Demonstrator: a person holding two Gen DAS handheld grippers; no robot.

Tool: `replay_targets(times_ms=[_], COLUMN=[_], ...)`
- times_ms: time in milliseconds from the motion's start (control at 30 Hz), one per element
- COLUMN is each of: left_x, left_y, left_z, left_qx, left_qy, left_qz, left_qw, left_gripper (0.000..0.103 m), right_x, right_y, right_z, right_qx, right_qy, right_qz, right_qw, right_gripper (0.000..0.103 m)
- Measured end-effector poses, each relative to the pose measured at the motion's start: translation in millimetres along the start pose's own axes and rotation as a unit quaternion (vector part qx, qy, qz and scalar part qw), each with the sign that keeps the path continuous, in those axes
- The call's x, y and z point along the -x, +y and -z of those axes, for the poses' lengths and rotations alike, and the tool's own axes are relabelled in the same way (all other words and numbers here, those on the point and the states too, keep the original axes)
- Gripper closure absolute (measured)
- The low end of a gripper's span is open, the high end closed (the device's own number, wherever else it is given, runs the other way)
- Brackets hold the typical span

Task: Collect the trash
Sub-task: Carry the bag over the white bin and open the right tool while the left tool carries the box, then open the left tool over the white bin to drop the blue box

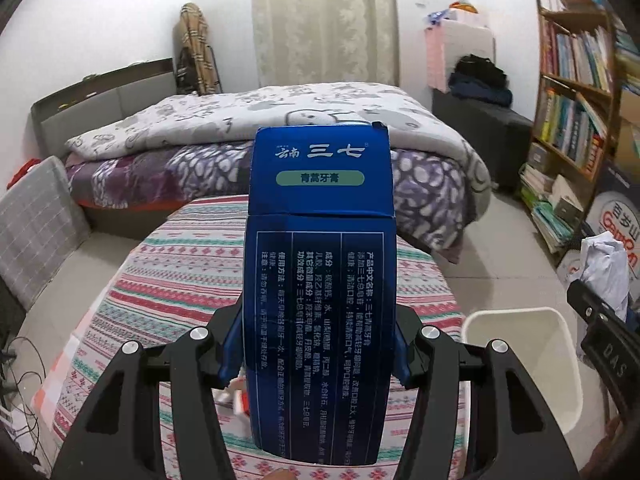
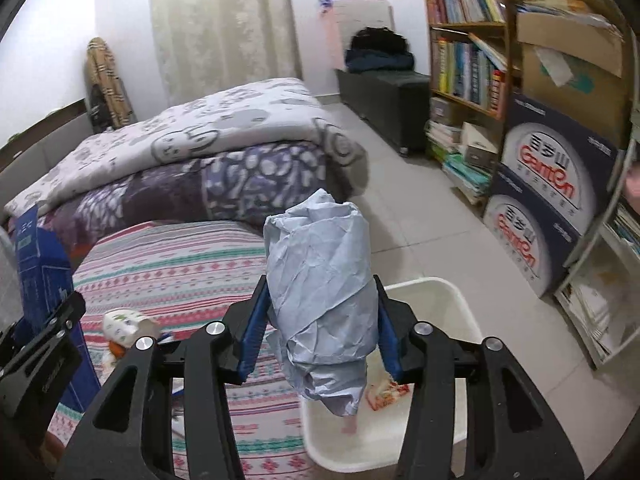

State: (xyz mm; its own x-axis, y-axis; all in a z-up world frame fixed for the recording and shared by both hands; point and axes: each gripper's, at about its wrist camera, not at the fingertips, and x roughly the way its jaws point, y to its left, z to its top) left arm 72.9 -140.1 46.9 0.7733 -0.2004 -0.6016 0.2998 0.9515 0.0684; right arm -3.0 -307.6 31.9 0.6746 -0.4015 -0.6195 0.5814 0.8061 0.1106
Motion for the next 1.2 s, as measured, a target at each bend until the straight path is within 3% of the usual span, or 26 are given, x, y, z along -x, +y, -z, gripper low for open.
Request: replay_targets(times_ms=[67,133,333,700,1067,1133,1200], left_x=[0,1,2,4,4,3,3], left_y=[-9,-20,-49,-103,-147,-149,-149], left_z=[0,0,5,14,30,32,32], left_qx=[-0.006,-0.013,-0.036,-0.08,-0.128,-0.126,-0.121], left_qy=[-0.001,-0.001,0.0,0.007,0.034,0.044,0.053], left_qz=[0.006,0.013,0.032,0.067,0.128,0.143,0.157], left_qw=[1.0,0.9998,0.9988,0.9945,0.983,0.9807,0.9787], left_gripper=[0.047,0.047,0.047,0.047,0.046,0.032,0.03], right_x=[-2,-2,4,15,21,21,19], right_y=[-14,-26,-61,-107,-140,-143,-144], right_z=[-1,-2,-6,-8,-9,-8,-9], right_qx=[-0.015,-0.03,-0.067,-0.11,-0.154,-0.16,-0.163], right_qy=[0.007,0.007,-0.004,-0.018,-0.018,-0.016,-0.014], right_qz=[0.013,0.027,0.058,0.091,0.109,0.111,0.112], right_qw=[1.0,0.999,0.996,0.99,0.982,0.981,0.98], right_gripper=[0.049,0.034,0.021,0.013,0.011,0.011,0.011])
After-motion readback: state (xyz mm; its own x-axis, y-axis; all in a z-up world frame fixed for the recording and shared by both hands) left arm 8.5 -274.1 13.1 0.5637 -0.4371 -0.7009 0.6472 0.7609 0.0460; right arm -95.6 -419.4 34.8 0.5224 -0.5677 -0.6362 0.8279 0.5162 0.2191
